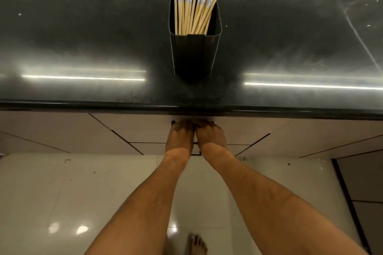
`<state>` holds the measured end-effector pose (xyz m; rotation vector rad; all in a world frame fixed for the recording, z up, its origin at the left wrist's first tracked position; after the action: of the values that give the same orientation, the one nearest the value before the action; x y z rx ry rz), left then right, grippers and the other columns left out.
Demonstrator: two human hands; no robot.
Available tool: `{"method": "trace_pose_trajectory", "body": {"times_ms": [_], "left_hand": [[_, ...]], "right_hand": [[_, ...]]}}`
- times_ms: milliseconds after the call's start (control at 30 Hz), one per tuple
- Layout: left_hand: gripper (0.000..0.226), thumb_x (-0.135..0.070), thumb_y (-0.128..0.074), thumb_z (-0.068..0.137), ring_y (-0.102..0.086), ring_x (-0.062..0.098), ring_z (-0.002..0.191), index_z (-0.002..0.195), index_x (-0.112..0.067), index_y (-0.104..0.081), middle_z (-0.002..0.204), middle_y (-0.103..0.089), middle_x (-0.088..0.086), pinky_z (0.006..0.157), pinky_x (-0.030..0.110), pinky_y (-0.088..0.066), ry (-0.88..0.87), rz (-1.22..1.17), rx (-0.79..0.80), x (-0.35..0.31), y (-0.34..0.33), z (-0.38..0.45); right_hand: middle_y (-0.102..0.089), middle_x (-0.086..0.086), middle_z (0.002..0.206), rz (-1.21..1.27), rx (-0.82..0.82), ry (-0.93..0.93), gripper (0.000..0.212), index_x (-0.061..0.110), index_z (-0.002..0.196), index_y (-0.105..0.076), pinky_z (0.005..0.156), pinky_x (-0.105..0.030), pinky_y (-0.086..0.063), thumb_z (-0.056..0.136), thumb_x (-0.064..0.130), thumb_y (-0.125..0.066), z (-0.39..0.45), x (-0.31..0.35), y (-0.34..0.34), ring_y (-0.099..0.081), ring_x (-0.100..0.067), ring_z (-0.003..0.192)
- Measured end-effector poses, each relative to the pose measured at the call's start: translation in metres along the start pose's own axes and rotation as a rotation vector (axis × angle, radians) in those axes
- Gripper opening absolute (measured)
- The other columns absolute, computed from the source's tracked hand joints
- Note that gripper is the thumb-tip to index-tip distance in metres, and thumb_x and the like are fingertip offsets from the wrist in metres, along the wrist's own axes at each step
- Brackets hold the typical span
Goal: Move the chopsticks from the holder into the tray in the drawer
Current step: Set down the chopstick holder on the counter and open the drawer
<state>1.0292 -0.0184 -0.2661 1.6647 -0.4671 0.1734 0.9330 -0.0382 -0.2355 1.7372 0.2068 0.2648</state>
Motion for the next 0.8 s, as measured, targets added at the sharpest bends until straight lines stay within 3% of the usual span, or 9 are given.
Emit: {"method": "trace_pose_trajectory", "body": {"times_ms": [133,200,333,367,433,500,567,667,800], "left_hand": [[0.056,-0.02,-0.062,0.094,-0.047,0.026,0.129,0.144,-0.016,-0.037,0.143,-0.045,0.009,0.111,0.038,-0.036,0.013,-0.053,0.055,-0.002,0.001,-0.007],[0.064,-0.023,-0.066,0.09,-0.044,0.028,0.132,0.145,-0.017,-0.035,0.145,-0.042,0.009,0.114,0.04,-0.033,-0.004,-0.074,0.066,-0.004,-0.001,-0.016],[0.06,-0.019,-0.069,0.087,-0.044,0.028,0.13,0.141,-0.019,-0.042,0.142,-0.045,0.008,0.115,0.04,-0.031,-0.019,-0.218,0.022,-0.008,-0.003,-0.038],[0.047,-0.016,-0.068,0.089,-0.053,0.025,0.12,0.132,-0.02,-0.051,0.133,-0.054,0.006,0.108,0.037,-0.04,0.005,-0.332,-0.01,-0.008,-0.002,-0.044],[0.012,-0.012,-0.065,0.094,-0.061,0.015,0.08,0.101,-0.021,-0.066,0.101,-0.07,0.002,0.076,0.027,-0.051,0.078,-0.523,-0.032,-0.007,0.001,-0.063],[0.011,-0.012,-0.061,0.097,-0.055,0.013,0.065,0.09,-0.018,-0.067,0.089,-0.072,0.002,0.063,0.024,-0.046,0.098,-0.629,0.013,-0.012,-0.004,-0.087],[0.012,-0.015,-0.058,0.098,-0.063,0.018,0.082,0.106,-0.018,-0.066,0.106,-0.07,0.004,0.072,0.026,-0.048,0.076,-0.712,0.026,-0.02,-0.009,-0.113],[0.039,-0.019,-0.058,0.098,-0.058,0.023,0.119,0.137,-0.02,-0.049,0.138,-0.055,0.006,0.098,0.03,-0.045,0.003,-0.7,0.003,-0.033,-0.015,-0.149],[0.07,-0.02,-0.061,0.095,-0.03,0.027,0.146,0.154,-0.018,-0.023,0.157,-0.031,0.008,0.122,0.038,-0.015,-0.059,-0.472,-0.069,-0.048,-0.02,-0.195]], "right_hand": [[-0.063,-0.008,0.13,0.024,0.06,0.002,0.045,0.015,0.133,-0.056,0.099,-0.038,-0.051,0.09,0.016,-0.07,-0.009,0.001,-0.001,-0.061,-0.028,0.117],[-0.062,-0.009,0.129,0.049,-0.004,0.05,0.04,0.014,0.131,-0.058,0.103,-0.037,-0.047,0.092,0.016,-0.066,-0.022,0.001,-0.005,-0.059,-0.028,0.118],[-0.067,-0.009,0.115,0.08,-0.083,0.07,0.022,0.012,0.115,-0.068,0.094,-0.037,-0.049,0.093,0.009,-0.062,-0.049,0.008,-0.004,-0.063,-0.027,0.105],[-0.07,-0.009,0.108,0.081,-0.096,0.072,0.016,0.012,0.107,-0.07,0.086,-0.035,-0.05,0.094,0.009,-0.062,-0.056,0.01,-0.003,-0.066,-0.026,0.097],[-0.071,-0.007,0.092,0.087,-0.109,0.076,0.009,0.013,0.093,-0.072,0.071,-0.031,-0.045,0.093,0.012,-0.063,-0.073,0.015,-0.002,-0.067,-0.024,0.083],[-0.07,-0.006,0.082,0.103,-0.108,0.082,0.007,0.013,0.086,-0.072,0.067,-0.031,-0.045,0.091,0.014,-0.068,-0.096,0.02,-0.007,-0.067,-0.022,0.075],[-0.069,-0.006,0.078,0.114,-0.102,0.079,0.006,0.012,0.084,-0.073,0.067,-0.031,-0.048,0.09,0.014,-0.07,-0.122,0.025,-0.013,-0.066,-0.022,0.071],[-0.07,-0.007,0.078,0.104,-0.106,0.068,0.005,0.011,0.085,-0.074,0.067,-0.033,-0.053,0.089,0.014,-0.072,-0.157,0.035,-0.02,-0.067,-0.023,0.07],[-0.071,-0.008,0.078,0.107,-0.09,0.055,0.004,0.01,0.087,-0.074,0.066,-0.033,-0.053,0.088,0.014,-0.073,-0.204,0.045,-0.029,-0.068,-0.024,0.069]]}}
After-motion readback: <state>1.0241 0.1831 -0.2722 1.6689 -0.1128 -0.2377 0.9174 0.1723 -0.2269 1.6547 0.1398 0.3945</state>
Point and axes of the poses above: each hand's wrist, its own z-axis towards the middle knuckle, its own y-axis out of the back of the hand, x = y × z, the point moved 1 cm from there along z, towards the middle knuckle
